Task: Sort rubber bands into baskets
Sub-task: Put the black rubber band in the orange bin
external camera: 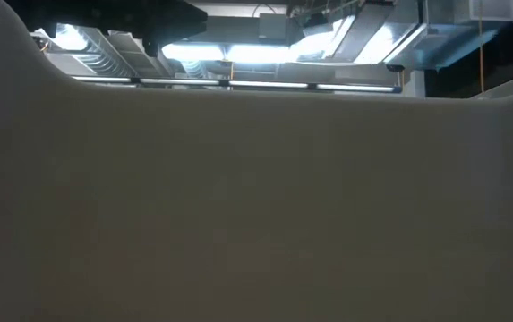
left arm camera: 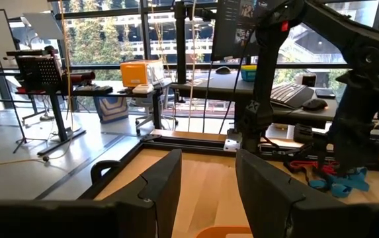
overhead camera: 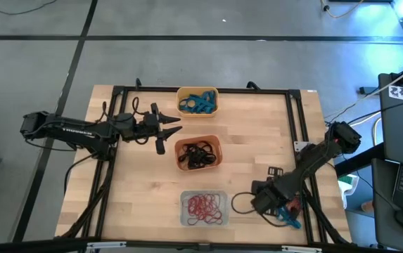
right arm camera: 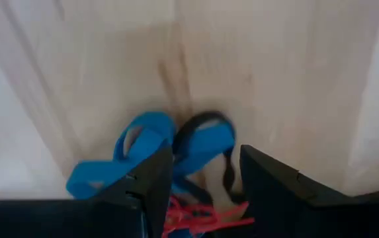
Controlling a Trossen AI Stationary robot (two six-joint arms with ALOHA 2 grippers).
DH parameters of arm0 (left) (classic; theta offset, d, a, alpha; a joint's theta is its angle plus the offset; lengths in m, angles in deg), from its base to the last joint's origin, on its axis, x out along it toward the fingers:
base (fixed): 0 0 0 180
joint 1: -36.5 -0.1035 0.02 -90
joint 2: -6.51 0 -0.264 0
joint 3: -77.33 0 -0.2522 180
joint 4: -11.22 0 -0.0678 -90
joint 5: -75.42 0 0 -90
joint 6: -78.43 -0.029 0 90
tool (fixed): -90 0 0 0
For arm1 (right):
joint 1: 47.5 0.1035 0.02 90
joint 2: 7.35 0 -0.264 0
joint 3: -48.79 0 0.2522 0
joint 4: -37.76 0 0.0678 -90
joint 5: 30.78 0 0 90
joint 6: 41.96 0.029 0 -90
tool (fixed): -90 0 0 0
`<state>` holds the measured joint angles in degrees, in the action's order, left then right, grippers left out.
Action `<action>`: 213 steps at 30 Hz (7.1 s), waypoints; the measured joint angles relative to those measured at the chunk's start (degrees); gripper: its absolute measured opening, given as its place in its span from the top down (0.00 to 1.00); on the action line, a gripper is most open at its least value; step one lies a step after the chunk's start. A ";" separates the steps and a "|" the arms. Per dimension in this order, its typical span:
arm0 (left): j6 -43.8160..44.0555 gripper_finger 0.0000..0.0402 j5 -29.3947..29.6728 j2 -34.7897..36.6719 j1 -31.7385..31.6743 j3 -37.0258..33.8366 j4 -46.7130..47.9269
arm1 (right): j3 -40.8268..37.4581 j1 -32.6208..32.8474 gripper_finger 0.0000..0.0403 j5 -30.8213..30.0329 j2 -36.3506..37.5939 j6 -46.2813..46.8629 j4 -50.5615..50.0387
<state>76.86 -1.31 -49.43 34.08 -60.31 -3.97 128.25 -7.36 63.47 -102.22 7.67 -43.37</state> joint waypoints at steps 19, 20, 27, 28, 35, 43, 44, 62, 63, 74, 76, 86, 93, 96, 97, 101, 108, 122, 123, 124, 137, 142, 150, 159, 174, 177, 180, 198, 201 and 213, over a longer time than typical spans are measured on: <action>-0.21 0.65 0.00 0.00 0.00 -0.04 0.02 | -13.17 5.56 0.56 -0.27 -0.01 7.20 6.67; -0.23 0.65 0.00 0.00 0.01 -0.04 0.00 | -13.85 5.57 0.56 -0.25 -0.01 7.32 7.16; -0.27 0.65 0.00 0.00 0.00 -0.04 0.02 | -15.90 5.60 0.60 -0.34 -0.02 8.60 8.46; -0.28 0.65 0.00 0.00 0.00 -0.04 0.00 | -15.90 5.60 0.62 -0.66 -0.02 8.36 9.03; -0.32 0.65 0.00 0.00 0.01 -0.04 0.00 | -15.90 5.60 0.86 -1.27 -0.02 5.82 10.29; -0.34 0.65 0.00 0.00 0.00 -0.04 0.00 | -15.66 5.60 0.97 -1.21 -0.02 5.56 9.88; -0.34 0.65 0.00 0.00 0.00 -0.04 0.01 | -15.26 5.60 0.96 -1.26 -0.02 5.41 9.26; -0.38 0.65 0.00 0.00 0.00 -0.04 0.00 | -3.47 1.33 0.99 -17.79 6.97 3.90 -3.56; -0.38 0.65 0.00 0.00 0.00 -0.04 0.00 | -2.68 0.78 0.99 -19.15 7.34 3.42 -3.63; -0.38 0.65 0.00 0.00 0.00 -0.04 0.00 | 5.48 -5.24 0.99 -35.11 8.28 -3.01 -4.32; -0.36 0.65 0.00 0.00 0.02 -0.04 0.00 | 6.49 -6.47 0.99 -37.98 8.28 -4.16 -4.23; -0.36 0.65 0.00 0.00 0.00 -0.04 -0.02 | 9.35 -13.56 0.99 -44.37 8.28 -14.73 3.94; -0.36 0.65 0.00 0.00 0.00 -0.04 -0.04 | 9.37 -18.24 0.99 -44.54 8.26 -25.86 18.09; -0.36 0.65 0.00 0.00 0.00 -0.04 -0.04 | 9.37 -19.95 0.99 -44.51 8.26 -31.02 24.96; -0.36 0.65 0.00 0.00 0.02 -0.04 -0.04 | 9.37 -20.46 0.99 -44.51 8.26 -32.47 26.91; -0.36 0.65 0.00 0.00 0.00 -0.04 -0.04 | 9.37 -22.12 0.99 -44.17 8.26 -36.93 32.64; -0.36 0.65 0.00 0.00 0.00 -0.04 -0.07 | 9.37 -24.99 0.99 -42.43 6.79 -41.60 39.10; -0.43 0.65 0.00 -0.02 -0.04 -0.04 -0.11 | 9.35 -30.38 0.99 -35.28 -2.51 -45.47 40.53; -0.41 0.65 0.02 -0.02 -0.04 -0.04 -0.09 | 9.35 -30.84 0.99 -34.52 -3.21 -45.49 40.96; -0.42 0.65 0.00 -0.02 -0.03 -0.04 -0.09 | 9.35 -31.25 0.99 -33.94 -4.01 -45.52 40.82; -0.76 0.65 0.02 -0.02 -0.02 -0.04 -0.09 | 9.33 -32.66 0.85 -22.19 -11.14 -44.75 41.19; -0.80 0.65 0.02 -0.02 -0.02 -0.04 -0.07 | 10.76 -32.61 0.63 -21.99 -11.09 -44.75 38.43; -0.86 0.65 0.00 -0.02 -0.09 -0.04 -0.02 | 18.81 -29.84 0.45 -21.03 -9.94 -42.56 24.75; -1.39 0.65 0.02 -0.02 -0.09 -0.02 0.33 | 20.04 -21.68 0.44 -21.20 -7.35 -39.52 12.36; -1.30 0.65 0.00 -0.02 -0.09 -0.02 0.03 | 15.86 -13.37 0.44 -21.54 -2.48 -24.98 2.99; -1.28 0.65 0.00 -0.02 -0.09 -0.02 0.04 | 10.66 -13.37 0.44 -20.13 2.06 -20.07 3.29; -1.26 0.65 0.00 -0.02 -0.09 -0.02 0.03 | 4.85 -13.40 0.44 -19.53 7.61 -15.14 4.28; -1.13 0.65 0.00 -0.02 -0.09 -0.02 0.02 | -19.23 -6.73 0.44 -6.15 26.51 12.99 5.81; -1.13 0.65 0.00 -0.02 -0.09 -0.02 0.02 | -20.66 -4.08 0.44 -4.09 26.45 15.21 5.96; -1.15 0.65 0.00 -0.02 -0.09 -0.02 0.00 | -27.25 0.42 0.44 6.12 26.40 29.12 6.85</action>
<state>75.71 -1.31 -49.45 34.00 -60.33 -3.97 101.00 -6.94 69.60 -75.82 36.80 -36.52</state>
